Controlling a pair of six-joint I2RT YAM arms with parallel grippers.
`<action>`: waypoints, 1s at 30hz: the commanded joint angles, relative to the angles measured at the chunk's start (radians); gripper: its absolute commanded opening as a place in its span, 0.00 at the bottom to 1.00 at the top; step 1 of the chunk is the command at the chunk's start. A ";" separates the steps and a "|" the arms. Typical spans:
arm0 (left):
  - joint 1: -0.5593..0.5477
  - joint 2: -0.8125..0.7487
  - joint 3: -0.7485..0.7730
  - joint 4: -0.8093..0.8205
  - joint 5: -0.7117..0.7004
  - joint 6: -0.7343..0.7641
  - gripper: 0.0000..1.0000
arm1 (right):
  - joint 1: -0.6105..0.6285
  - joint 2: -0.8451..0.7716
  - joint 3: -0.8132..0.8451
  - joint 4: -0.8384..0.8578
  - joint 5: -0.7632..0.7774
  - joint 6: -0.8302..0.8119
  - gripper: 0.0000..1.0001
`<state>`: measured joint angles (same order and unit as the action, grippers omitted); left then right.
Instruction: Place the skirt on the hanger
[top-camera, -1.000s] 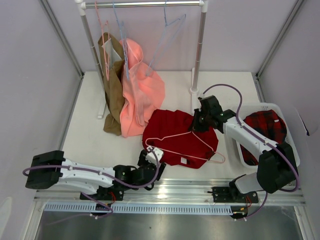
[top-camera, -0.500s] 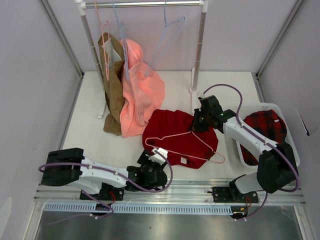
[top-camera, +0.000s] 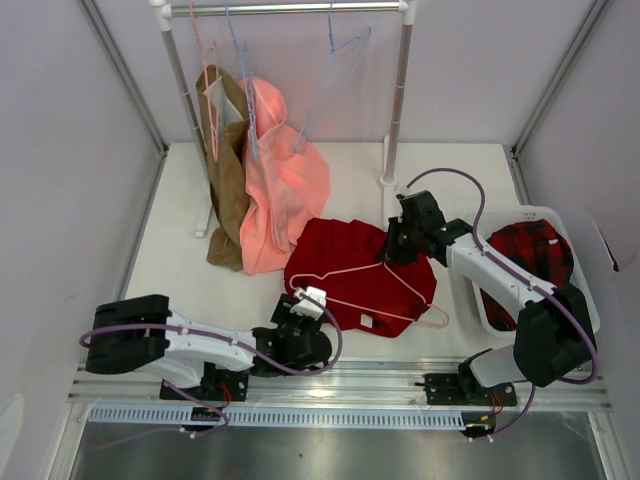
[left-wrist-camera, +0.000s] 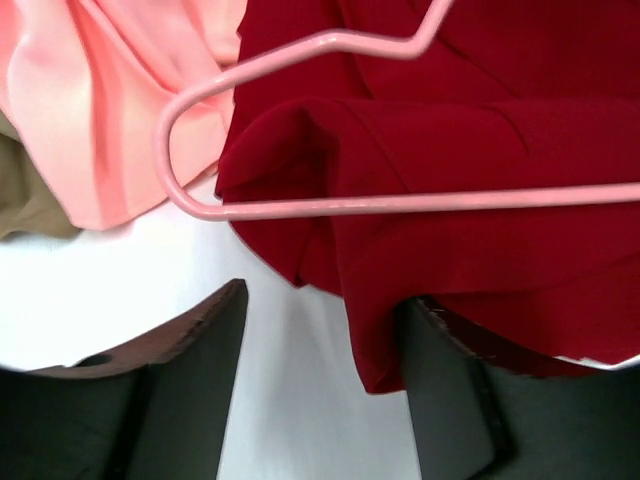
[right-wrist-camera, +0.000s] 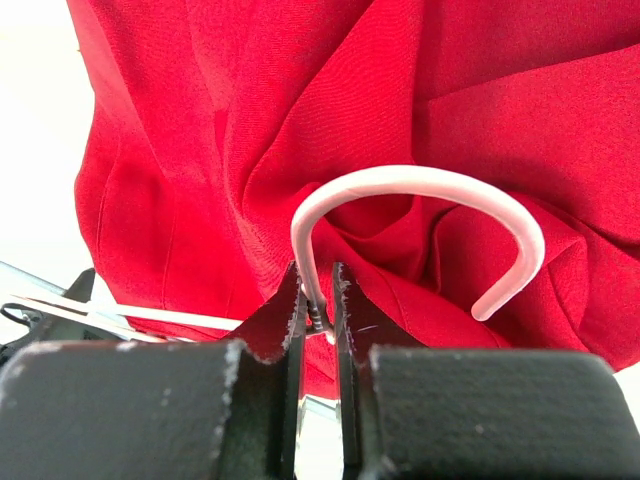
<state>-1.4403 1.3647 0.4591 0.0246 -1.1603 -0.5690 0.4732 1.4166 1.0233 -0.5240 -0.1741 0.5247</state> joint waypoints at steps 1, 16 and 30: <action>0.027 -0.099 -0.056 0.211 0.040 0.099 0.69 | -0.005 -0.041 0.053 0.032 -0.007 0.017 0.00; 0.188 -0.220 -0.117 0.296 0.330 0.199 0.12 | -0.005 -0.047 0.087 0.019 0.005 0.008 0.00; 0.592 -0.415 -0.140 0.216 1.425 0.052 0.00 | -0.005 -0.024 0.161 -0.014 0.050 -0.043 0.00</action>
<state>-0.8585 0.9325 0.3000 0.2329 -0.0437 -0.4656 0.4732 1.4002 1.1301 -0.5369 -0.1467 0.5106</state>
